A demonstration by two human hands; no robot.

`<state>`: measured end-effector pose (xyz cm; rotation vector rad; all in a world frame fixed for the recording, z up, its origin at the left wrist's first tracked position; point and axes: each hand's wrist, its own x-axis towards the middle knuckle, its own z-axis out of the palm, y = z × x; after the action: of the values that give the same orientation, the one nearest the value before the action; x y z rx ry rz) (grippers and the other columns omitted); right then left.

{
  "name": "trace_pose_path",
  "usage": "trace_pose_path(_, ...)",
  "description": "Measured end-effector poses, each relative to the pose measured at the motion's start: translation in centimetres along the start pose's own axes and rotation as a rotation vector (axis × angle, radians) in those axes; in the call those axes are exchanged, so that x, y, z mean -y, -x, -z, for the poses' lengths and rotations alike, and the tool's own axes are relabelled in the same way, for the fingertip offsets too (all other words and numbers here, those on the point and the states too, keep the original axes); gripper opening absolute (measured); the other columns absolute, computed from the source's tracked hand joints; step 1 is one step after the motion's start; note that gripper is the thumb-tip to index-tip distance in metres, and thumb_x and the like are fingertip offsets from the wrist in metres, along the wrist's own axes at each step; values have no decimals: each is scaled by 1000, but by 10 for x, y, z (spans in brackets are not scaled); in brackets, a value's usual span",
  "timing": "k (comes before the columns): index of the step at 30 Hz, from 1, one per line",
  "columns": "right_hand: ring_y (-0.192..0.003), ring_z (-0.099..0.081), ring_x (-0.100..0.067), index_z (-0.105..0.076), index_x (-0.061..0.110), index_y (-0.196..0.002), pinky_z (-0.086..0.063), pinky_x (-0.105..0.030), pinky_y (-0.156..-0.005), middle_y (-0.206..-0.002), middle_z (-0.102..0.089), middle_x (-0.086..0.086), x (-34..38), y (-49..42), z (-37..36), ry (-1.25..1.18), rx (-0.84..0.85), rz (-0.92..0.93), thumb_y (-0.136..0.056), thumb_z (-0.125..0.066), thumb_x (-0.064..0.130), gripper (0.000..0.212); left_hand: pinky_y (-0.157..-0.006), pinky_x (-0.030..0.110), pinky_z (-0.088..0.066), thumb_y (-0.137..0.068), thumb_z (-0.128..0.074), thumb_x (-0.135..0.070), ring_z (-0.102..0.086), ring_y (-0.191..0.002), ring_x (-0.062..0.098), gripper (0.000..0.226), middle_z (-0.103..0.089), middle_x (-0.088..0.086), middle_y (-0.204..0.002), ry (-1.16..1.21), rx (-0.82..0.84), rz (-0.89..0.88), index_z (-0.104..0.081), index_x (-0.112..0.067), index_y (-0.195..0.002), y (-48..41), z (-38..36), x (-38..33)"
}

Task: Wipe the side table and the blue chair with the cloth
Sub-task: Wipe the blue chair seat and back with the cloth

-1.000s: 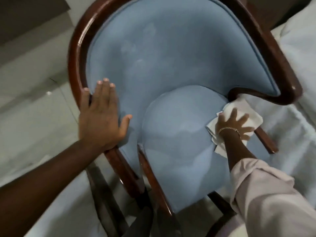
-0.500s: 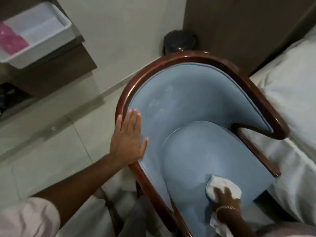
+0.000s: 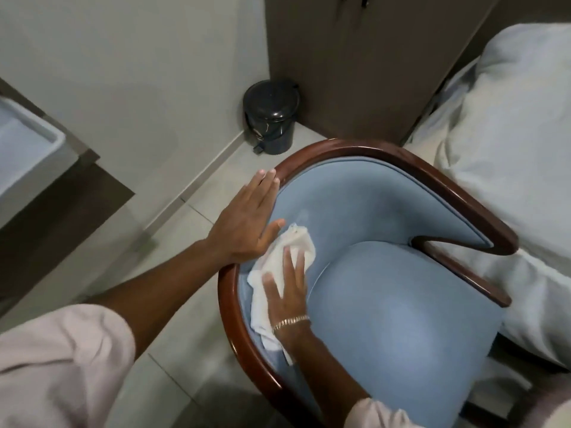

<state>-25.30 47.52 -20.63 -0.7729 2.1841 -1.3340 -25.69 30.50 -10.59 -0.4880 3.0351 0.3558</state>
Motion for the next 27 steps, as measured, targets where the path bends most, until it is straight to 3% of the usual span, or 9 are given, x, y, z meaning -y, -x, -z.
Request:
trace_pose_path(1, -154, -15, -34, -7, 54, -150, -16, -57, -123, -170, -1, 6, -8, -29, -18, -10, -148, 17, -99, -42, 42, 64, -127, 49, -18, -98, -11, -58, -7, -158, 32, 84, -12, 20, -169, 8, 25, -23, -14, 0, -157, -7, -21, 10)
trace_pose_path(4, -153, -19, -33, -24, 44, -153, -24, -56, -120, -169, -11, -3, 17, -116, -31, -94, -447, -345, -95, -42, 56, 62, -127, 50, -18, -99, -16, -53, -4, -158, 30, 79, -8, 19, -169, -12, 14, -36, -12, 0, -158, -5, -33, 20)
trace_pose_path(8, -145, -32, -38, -29, 32, -155, -33, -54, -112, -168, -15, -6, 21, -189, 42, -292, -828, -582, -97, -50, 52, 65, -126, 50, -19, -98, -17, -56, -3, -158, 30, 81, -6, 19, -170, -6, -60, -59, -10, -1, -158, -5, -7, -1)
trace_pose_path(10, -143, -34, -38, -24, 29, -157, -35, -52, -110, -168, -13, -7, 19, -201, 85, -361, -942, -637, -99, -49, 49, 66, -126, 50, -18, -98, -17, -56, -2, -159, 29, 82, -5, 18, -170, 18, -81, -83, -10, -1, -158, -4, 5, -20)
trace_pose_path(13, -143, -34, -36, -23, 28, -157, -36, -50, -109, -168, -14, -7, 15, -199, 94, -330, -951, -663, -101, -47, 45, 64, -127, 48, -16, -97, -20, -55, -1, -159, 27, 81, -4, 16, -170, 35, -89, -77, -9, -2, -158, -8, 8, -27)
trace_pose_path(17, -145, -34, -31, -30, 32, -154, -32, -49, -114, -167, -20, -2, 30, -144, 35, -126, -677, -459, -102, -48, 40, 55, -127, 49, -18, -98, -22, -56, -3, -159, 29, 82, -6, 17, -170, -13, -108, -77, -10, -2, -158, -9, 2, -11)
trace_pose_path(20, -147, -33, -22, -30, 36, -152, -28, -40, -118, -166, -24, 2, 15, -46, -1, 15, -239, -272, -101, -49, 40, 55, -126, 49, -20, -98, -18, -57, -2, -159, 29, 83, -5, 17, -170, -75, -44, -41, -9, -2, -158, -6, -15, 5)
trace_pose_path(24, -144, -41, -26, -33, 42, -149, -31, -34, -118, -157, -42, -6, -30, 41, 59, 127, 450, -494, -100, -49, 48, 52, -126, 52, -19, -96, -21, -57, 0, -158, 32, 84, -2, 18, -170, -120, 35, 5, -5, -2, -159, -3, -16, 5)
trace_pose_path(27, -142, -44, -20, -51, 32, -142, -29, -29, -118, -153, -49, -3, -16, 51, 110, 158, 617, -585, -94, -61, 47, 51, -126, 53, -14, -95, -20, -59, 5, -158, 31, 86, 1, 15, -171, 12, 84, 78, -5, -3, -159, -5, 1, -10)
